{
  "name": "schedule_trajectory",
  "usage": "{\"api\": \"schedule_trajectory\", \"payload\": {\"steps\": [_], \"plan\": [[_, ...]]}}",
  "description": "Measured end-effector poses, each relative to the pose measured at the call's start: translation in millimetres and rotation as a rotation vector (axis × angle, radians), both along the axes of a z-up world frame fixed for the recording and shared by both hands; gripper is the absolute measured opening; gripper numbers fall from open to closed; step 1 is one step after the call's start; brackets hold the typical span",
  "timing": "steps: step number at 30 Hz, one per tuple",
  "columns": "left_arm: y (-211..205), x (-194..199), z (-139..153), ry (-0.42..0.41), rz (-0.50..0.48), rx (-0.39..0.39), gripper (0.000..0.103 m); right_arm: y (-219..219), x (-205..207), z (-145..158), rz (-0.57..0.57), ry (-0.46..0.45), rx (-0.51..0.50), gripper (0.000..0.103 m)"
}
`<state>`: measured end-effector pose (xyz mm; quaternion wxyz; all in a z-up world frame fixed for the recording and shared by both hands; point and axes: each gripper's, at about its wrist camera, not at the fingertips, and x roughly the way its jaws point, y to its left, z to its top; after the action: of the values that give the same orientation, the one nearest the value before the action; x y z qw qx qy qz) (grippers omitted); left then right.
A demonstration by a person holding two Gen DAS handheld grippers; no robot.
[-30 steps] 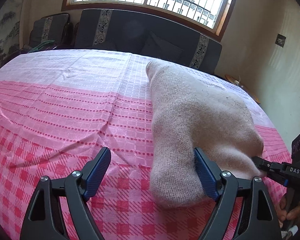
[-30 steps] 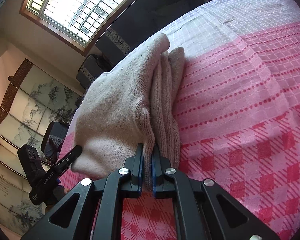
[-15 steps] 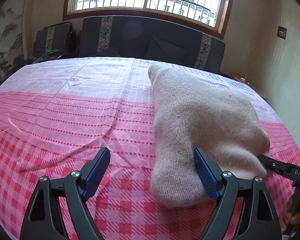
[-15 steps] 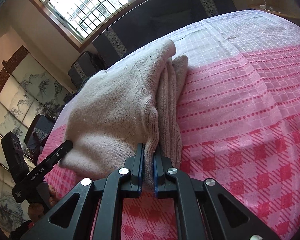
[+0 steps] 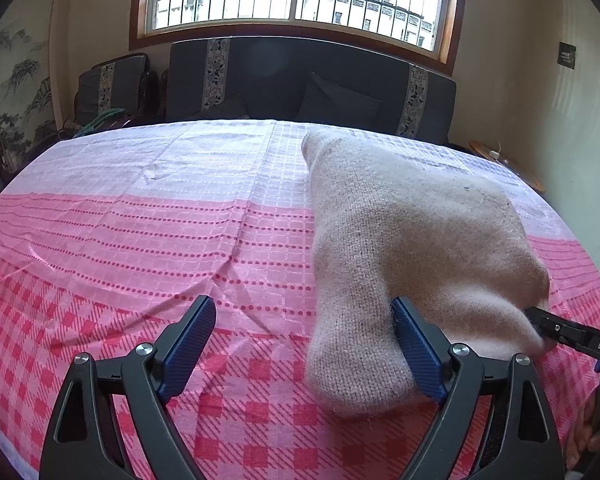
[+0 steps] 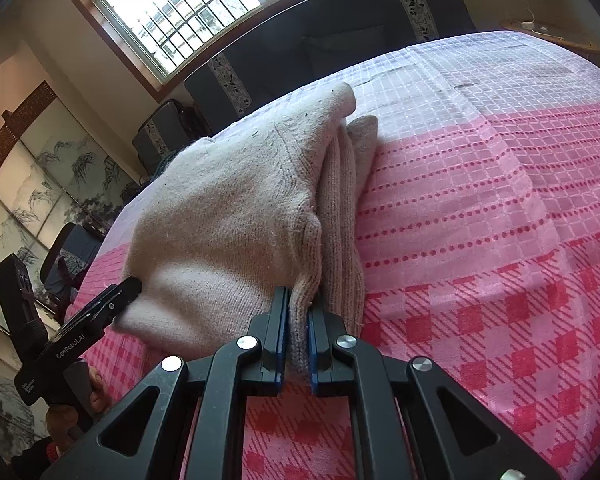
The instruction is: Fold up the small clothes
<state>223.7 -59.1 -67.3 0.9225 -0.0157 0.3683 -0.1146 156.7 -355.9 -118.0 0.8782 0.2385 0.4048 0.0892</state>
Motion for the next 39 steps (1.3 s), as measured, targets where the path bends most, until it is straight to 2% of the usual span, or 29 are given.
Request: {"api": "schedule_trajectory", "payload": {"steps": [8,11,13,16,20,22,27,33,37,39], "plan": [[1,-6,3,-0.032,0.009,0.016,0.092,6,-2,3,-0.003,-0.009,-0.048,0.008],[9,-17,12,-0.081,-0.019,-0.015,0.092,7,-2,4,-0.001,-0.011,-0.055,0.009],[21,-16,20,-0.076,-0.049,-0.088,0.092,8,-3,4,-0.001,-0.011,-0.051,0.009],[34,3,30,-0.022,-0.128,-0.180,0.092,9,-3,4,-0.001,-0.014,-0.058,0.010],[35,36,32,0.071,-0.218,-0.205,0.092,11,-4,5,0.001,-0.020,-0.070,0.012],[34,52,29,0.116,-0.252,-0.244,0.092,12,-4,6,0.002,-0.020,-0.066,0.013],[32,96,13,0.264,-0.354,-0.426,0.092,13,-5,6,0.004,-0.023,-0.063,0.014],[8,131,-13,0.394,-0.455,-0.404,0.092,13,-5,6,0.009,-0.028,-0.061,0.017],[9,150,-24,0.441,-0.485,-0.522,0.092,14,-7,6,0.013,-0.032,-0.056,0.019],[2,158,-26,0.464,-0.508,-0.546,0.092,14,-7,7,0.015,-0.034,-0.055,0.020]]}}
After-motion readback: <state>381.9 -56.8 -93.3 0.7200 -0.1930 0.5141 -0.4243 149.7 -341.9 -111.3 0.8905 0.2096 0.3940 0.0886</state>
